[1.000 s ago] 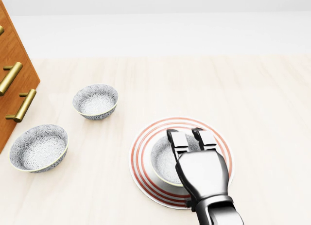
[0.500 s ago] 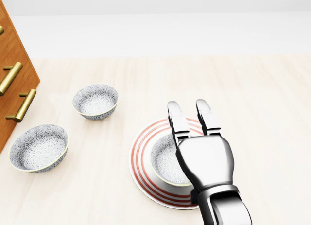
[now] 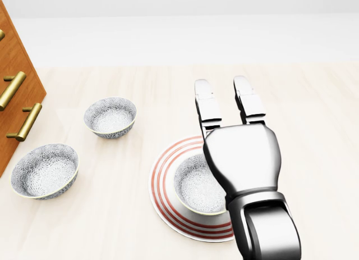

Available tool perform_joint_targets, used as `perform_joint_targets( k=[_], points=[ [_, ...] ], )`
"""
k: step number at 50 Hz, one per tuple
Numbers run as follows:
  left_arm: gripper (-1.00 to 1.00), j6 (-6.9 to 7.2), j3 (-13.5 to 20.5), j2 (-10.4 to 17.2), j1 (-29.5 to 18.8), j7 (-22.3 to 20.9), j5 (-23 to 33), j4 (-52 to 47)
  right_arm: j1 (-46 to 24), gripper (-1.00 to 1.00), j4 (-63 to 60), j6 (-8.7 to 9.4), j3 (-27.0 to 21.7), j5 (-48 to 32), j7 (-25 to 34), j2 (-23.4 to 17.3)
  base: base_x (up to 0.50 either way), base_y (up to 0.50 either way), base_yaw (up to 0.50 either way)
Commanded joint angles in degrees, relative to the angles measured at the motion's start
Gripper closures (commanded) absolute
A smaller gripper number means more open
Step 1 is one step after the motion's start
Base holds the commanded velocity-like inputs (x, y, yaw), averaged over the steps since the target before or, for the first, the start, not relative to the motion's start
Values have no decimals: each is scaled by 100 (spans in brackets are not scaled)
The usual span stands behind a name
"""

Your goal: Put the bowl at the front on the plate.

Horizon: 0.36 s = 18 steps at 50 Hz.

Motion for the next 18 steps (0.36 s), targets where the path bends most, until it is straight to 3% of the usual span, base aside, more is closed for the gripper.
perform_joint_targets(
  k=[1,18],
  points=[
    [-100,0,-34,23,-15,0,15,113,-496,-100,-385,0,-20,-459,658,195,0,0,0],
    [-100,0,-6,19,-21,0,52,4,-1477,-100,-484,0,-252,-789,1384,324,0,0,0]
  ],
)
